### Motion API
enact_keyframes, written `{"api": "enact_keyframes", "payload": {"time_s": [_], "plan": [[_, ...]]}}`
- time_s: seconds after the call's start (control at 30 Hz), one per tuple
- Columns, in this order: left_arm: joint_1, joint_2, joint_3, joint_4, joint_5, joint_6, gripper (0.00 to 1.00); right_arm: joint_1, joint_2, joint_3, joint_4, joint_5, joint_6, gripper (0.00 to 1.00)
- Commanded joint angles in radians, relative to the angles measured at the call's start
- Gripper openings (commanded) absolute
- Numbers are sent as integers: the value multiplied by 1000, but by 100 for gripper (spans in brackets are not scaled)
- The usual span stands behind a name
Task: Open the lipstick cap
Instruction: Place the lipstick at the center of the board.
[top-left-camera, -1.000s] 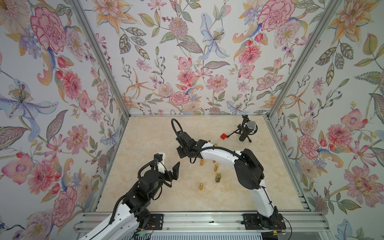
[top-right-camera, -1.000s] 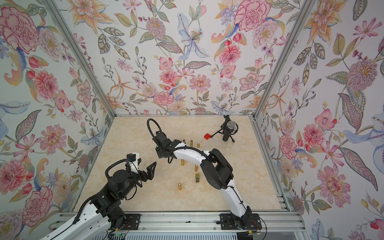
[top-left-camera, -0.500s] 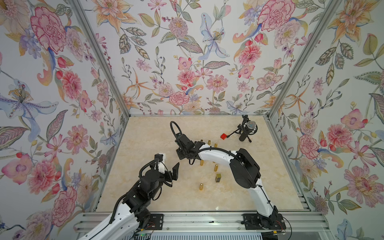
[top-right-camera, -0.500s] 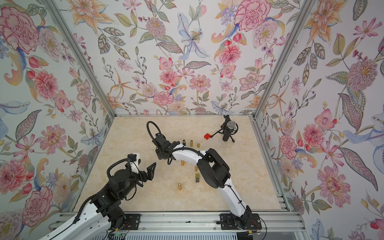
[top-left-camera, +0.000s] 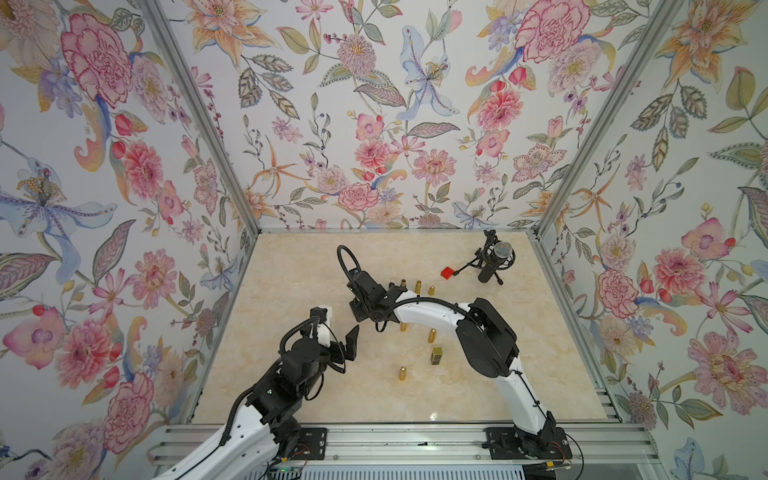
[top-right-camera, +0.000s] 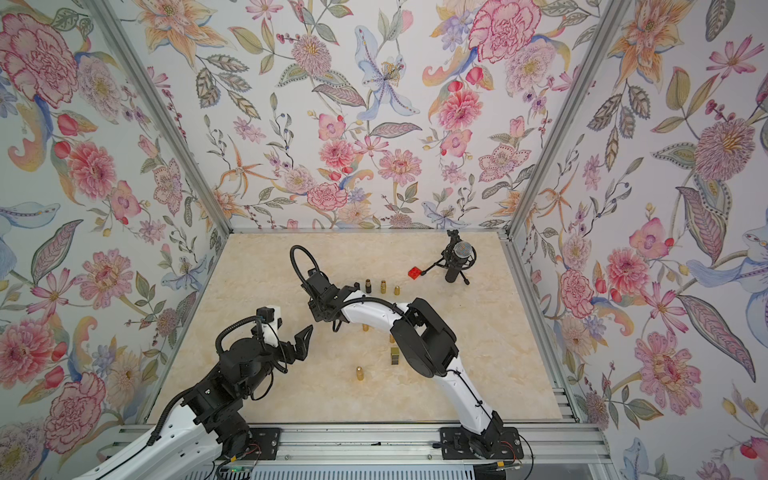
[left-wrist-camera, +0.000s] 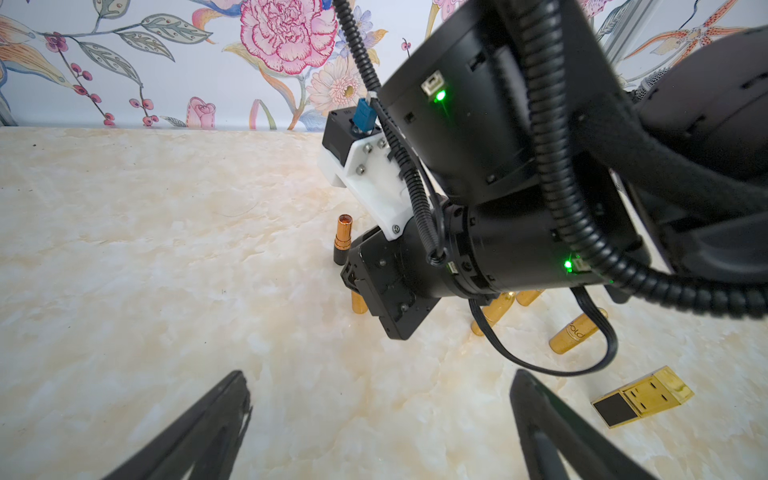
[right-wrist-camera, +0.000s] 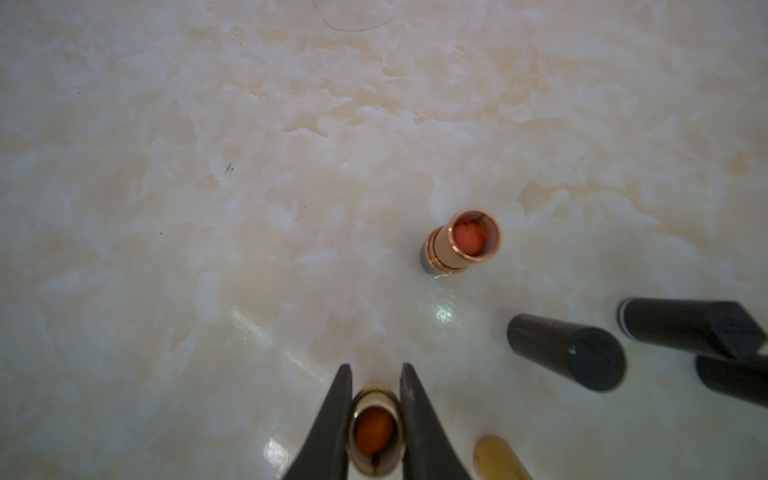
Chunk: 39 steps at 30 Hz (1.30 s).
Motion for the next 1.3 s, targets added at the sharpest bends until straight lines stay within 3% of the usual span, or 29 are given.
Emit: {"api": "enact_keyframes", "payload": {"time_s": [0.0,1.0,1.27], "plan": [[8,-4,22,3,-18,8,99,3,26,-3,21,28,-5,22],[10,-4,24,-2,-18,19,99,2,-10,-55,54,51,-2,27],[9,3,40,-5,-16,42,99,-2,-119,-93,54,51,4,37]]}}
